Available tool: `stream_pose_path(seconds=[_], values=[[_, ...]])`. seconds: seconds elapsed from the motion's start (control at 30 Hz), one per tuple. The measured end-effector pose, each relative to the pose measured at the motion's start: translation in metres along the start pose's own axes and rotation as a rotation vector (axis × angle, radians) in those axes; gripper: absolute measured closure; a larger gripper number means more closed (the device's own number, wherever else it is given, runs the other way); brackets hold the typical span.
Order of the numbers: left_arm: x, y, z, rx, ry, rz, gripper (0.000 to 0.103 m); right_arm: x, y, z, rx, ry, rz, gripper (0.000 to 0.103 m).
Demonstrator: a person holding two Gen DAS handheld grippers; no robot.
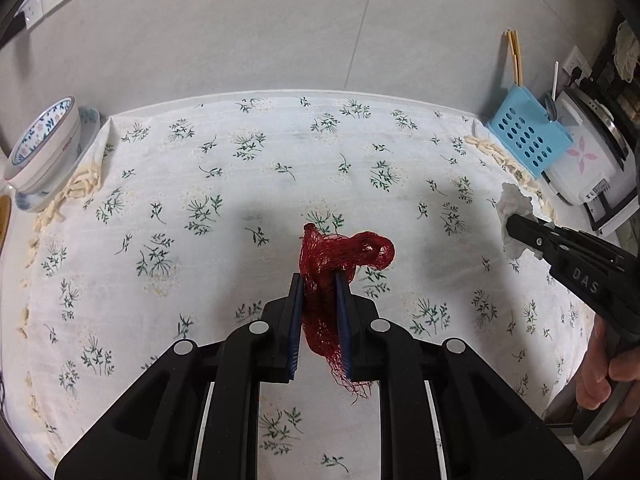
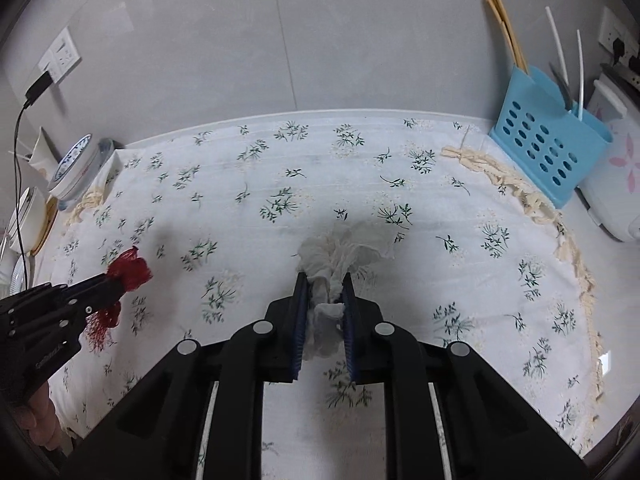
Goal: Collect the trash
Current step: 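Lift the red netting with the left tool while the right tool lifts the white tissue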
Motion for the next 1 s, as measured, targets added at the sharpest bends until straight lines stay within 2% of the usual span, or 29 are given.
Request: stream_pose_path(seconds=[0.23,1.0], values=[[0.008,0.019,-0.018,0.005,-0.002,0.012,0.088,-0.007,0.021,-0.035,0.039,-0.013,-0.003,0.088],[0.037,0.092,-0.071,0.016,0.021,0.016,0.088,-0.011,0.095,-0.108,0.089,-0.036,-0.013,0.089]])
Point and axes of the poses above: each gripper's, at about its wrist camera, not at the fingertips, and z roughly the way its jaws point, x to its right, y to its underside, the point moved 3 cm from there along z, roughly the way its jaws point, and after that the axes turned 3 degrees about -x, right-handed, at the moved point
